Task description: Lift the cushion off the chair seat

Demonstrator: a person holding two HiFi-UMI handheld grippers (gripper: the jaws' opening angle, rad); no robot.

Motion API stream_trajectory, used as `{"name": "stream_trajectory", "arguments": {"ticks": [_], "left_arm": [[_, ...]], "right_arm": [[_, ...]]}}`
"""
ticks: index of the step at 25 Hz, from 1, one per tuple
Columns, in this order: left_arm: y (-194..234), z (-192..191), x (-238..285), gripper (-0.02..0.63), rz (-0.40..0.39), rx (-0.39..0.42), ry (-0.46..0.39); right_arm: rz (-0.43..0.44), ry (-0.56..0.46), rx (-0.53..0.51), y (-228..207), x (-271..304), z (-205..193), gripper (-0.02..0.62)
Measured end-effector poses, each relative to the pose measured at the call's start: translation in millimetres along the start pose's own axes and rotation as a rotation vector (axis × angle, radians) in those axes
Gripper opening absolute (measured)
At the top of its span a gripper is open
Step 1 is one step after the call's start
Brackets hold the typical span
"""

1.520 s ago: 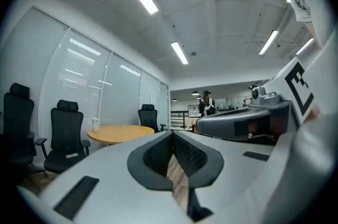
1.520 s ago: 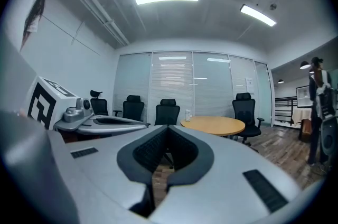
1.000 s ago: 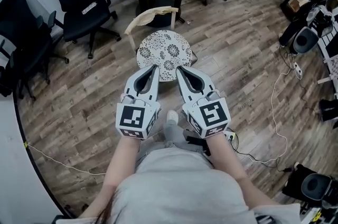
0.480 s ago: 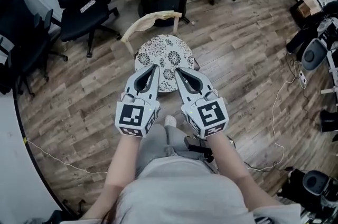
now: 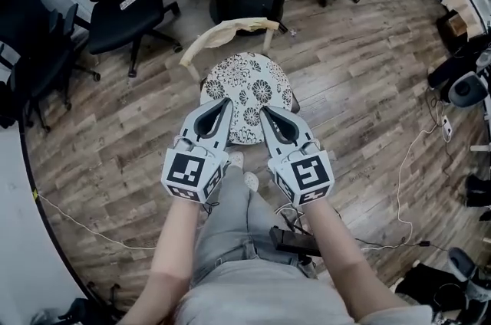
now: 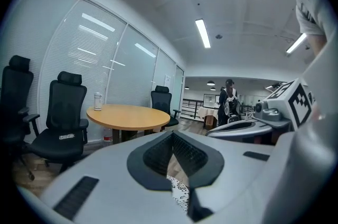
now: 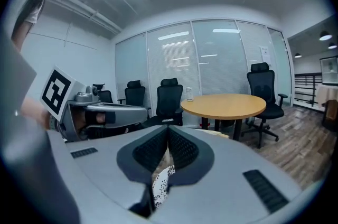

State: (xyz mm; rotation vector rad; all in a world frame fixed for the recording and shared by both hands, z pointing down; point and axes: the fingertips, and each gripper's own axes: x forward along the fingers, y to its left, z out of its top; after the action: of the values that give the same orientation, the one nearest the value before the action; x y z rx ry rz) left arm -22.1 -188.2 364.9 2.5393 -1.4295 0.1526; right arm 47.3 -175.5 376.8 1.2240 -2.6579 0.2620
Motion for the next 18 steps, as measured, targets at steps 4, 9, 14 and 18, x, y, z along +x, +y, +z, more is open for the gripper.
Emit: {"name": "stream_trajectory", "arguments": {"ticks": [4,9,14,18], "left_arm": [[20,-21,18,0.003,-0.004,-0.026,0.033],[37,-54,44,0.02,-0.028,-0.046,0.077],[52,-89,66,0.049,-0.052,-0.062,0.132],[67,-111,77,0.105,-0.062,-0.102,0.173]], "right_arm": [[0.0,0.019,0.017,-9,28,-14,0.026],[-0.015,0.037,0.03,-22,57,-34,0.026],[-0.055,0.065,0.04,-37,84,-62,0.026],[-0.07,0.091,0.074,-46,103,-83,0.026]]}}
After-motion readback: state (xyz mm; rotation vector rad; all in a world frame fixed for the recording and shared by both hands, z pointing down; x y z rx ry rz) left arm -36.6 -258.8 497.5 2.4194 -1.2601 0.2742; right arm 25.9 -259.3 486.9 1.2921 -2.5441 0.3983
